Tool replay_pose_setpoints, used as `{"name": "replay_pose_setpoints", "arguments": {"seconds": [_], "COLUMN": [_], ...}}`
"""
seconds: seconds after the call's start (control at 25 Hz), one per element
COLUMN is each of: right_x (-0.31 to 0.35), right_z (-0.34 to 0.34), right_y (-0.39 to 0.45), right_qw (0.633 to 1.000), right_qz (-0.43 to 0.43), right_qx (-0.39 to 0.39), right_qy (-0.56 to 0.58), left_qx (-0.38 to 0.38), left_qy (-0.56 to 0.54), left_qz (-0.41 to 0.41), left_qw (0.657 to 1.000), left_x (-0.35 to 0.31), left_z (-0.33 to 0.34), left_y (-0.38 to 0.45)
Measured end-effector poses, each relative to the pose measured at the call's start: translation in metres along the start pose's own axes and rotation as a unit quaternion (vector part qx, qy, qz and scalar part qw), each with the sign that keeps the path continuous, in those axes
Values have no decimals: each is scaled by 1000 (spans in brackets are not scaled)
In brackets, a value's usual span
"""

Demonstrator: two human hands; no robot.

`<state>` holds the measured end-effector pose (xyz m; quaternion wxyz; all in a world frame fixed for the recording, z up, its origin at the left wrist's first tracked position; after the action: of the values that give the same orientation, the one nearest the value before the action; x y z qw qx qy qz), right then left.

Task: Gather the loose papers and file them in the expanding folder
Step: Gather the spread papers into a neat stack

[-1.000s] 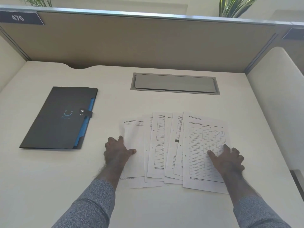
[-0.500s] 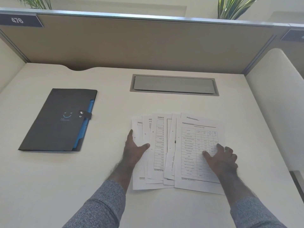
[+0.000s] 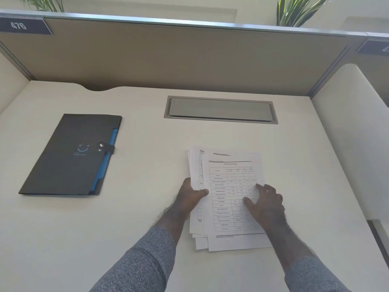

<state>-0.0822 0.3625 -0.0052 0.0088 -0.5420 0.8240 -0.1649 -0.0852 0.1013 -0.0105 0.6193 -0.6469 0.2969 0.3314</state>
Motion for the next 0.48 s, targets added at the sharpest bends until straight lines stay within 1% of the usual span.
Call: {"name": "replay_pose_setpoints", "arguments": {"seconds": [0.24, 0.32, 0.4, 0.44, 0.48], "right_x": [24, 27, 23, 21, 20], "right_z": [13, 15, 8, 2, -5], "right_y": [-6, -4, 2, 4, 6], "right_qw": [997, 994, 983, 966, 934], "right_qz": [-60, -71, -61, -40, -26], "right_qx": [29, 39, 36, 49, 80], "right_qy": [44, 79, 168, 249, 347], "left_qx": [5, 9, 28, 48, 75], "left_qy": [-34, -55, -73, -82, -92], "left_qz": [-18, -15, 2, 15, 31], "left_qw": [999, 998, 997, 995, 993], "left_x": [10, 10, 5, -1, -8], "left_z": [7, 5, -1, -5, -8], "left_y": [4, 4, 3, 3, 2]}}
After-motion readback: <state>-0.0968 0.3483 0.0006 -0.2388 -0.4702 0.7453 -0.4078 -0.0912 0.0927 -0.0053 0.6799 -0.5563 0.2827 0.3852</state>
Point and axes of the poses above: each hand's wrist, its own y-axis towards the middle knuckle, its own z-axis out of the palm, x = y × z, the point moved 6 cm from there along y, towards the middle knuckle, and after that the axes turned 2 degrees about -x, right-handed, at the moved point
